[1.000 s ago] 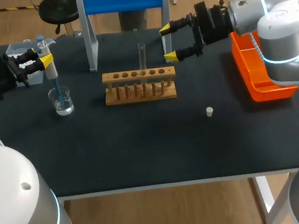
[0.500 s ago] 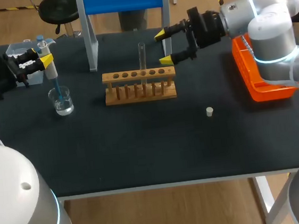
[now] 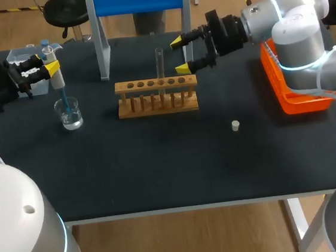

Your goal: Invert the test tube, pick up the pipette, mount the tip to pipette, aspirate from beaker and dispense into the tube, eject the tip, return the pipette, and cap with the stopper.

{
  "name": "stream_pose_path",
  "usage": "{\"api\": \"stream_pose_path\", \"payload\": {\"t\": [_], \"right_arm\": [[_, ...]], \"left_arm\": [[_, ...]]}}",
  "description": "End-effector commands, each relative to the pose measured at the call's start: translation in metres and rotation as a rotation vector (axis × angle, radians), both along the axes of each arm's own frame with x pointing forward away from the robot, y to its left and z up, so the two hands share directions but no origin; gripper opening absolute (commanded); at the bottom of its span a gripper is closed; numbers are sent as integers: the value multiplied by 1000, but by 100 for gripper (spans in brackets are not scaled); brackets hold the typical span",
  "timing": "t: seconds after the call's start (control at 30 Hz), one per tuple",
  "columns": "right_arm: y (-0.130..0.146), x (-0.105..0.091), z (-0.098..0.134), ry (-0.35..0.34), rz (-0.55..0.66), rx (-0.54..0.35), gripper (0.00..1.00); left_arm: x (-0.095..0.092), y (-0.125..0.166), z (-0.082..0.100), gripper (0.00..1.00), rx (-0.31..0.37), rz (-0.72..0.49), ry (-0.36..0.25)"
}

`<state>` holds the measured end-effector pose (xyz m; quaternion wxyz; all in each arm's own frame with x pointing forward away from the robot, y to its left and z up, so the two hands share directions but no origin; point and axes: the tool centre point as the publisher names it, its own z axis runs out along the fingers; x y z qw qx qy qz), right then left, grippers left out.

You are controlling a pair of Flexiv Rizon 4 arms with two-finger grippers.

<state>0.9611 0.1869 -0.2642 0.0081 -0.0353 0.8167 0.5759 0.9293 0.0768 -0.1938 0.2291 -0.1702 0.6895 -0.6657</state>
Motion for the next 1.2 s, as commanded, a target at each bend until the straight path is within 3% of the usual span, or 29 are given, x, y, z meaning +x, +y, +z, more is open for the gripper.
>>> {"api": "stream_pose_path", "payload": {"t": [0.03,1.2], "right_arm": [[7,7,-5,8,6,-12,100],[38,19,-19,-11,-55,-93,100]], "left_arm": [[0,0,1,0,1,1,1],[0,0,1,0,1,1,1]]}}
